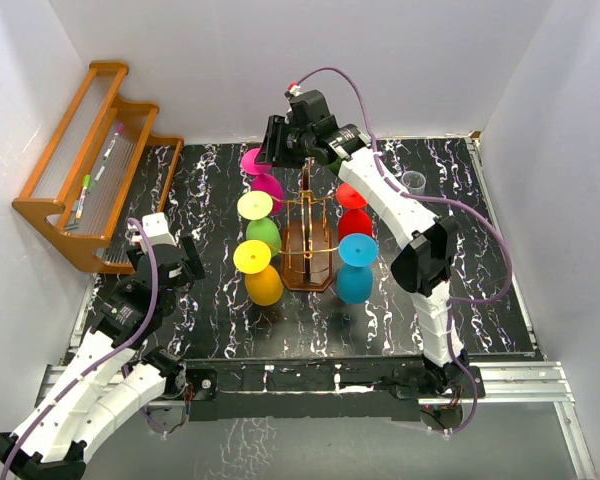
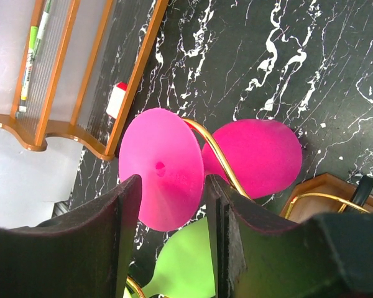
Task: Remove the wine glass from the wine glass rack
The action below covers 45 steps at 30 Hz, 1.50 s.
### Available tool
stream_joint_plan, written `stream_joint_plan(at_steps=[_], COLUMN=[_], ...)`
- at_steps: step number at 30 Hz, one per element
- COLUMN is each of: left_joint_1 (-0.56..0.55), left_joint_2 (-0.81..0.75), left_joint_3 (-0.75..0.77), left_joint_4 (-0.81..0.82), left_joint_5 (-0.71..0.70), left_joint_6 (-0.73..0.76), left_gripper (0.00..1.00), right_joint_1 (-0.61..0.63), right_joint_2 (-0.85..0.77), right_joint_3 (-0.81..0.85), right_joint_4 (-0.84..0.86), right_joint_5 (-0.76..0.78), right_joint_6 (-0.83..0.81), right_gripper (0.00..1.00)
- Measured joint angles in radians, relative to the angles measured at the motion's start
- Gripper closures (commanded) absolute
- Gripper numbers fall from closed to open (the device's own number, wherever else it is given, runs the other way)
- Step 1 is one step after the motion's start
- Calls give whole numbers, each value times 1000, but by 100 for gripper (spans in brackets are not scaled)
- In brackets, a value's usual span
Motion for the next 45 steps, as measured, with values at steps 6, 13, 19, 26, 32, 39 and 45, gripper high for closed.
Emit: stream_joint_plan(at_steps=[6, 13, 19, 26, 32, 39, 45], left_joint_1=[0, 0, 0, 0, 0, 0, 0], left_joint_2=[3, 11, 18, 18, 18, 17, 11], left_joint_3=[0, 0, 0, 0, 0, 0, 0], left_joint_4=[2, 6, 6, 6, 6, 6, 6], left_joint_5=[0, 0, 0, 0, 0, 0, 0], left_joint_6=[0, 0, 0, 0, 0, 0, 0], left_gripper=[25, 25, 25, 25, 25, 25, 25], right_joint_1=[2, 2, -1, -1, 0, 3, 3], right_joint_2=[1, 1, -13, -42, -77, -113, -144], right_joint_3=[0, -3, -34, -67, -85, -136, -202], right_joint_4=[2, 15, 33, 51, 72, 124, 177], right_joint_5=[0, 8, 15, 33, 47, 61, 76], right_joint_6=[4, 10, 23, 30, 35, 51, 77], right_gripper=[69, 78, 85, 93, 93, 93, 93])
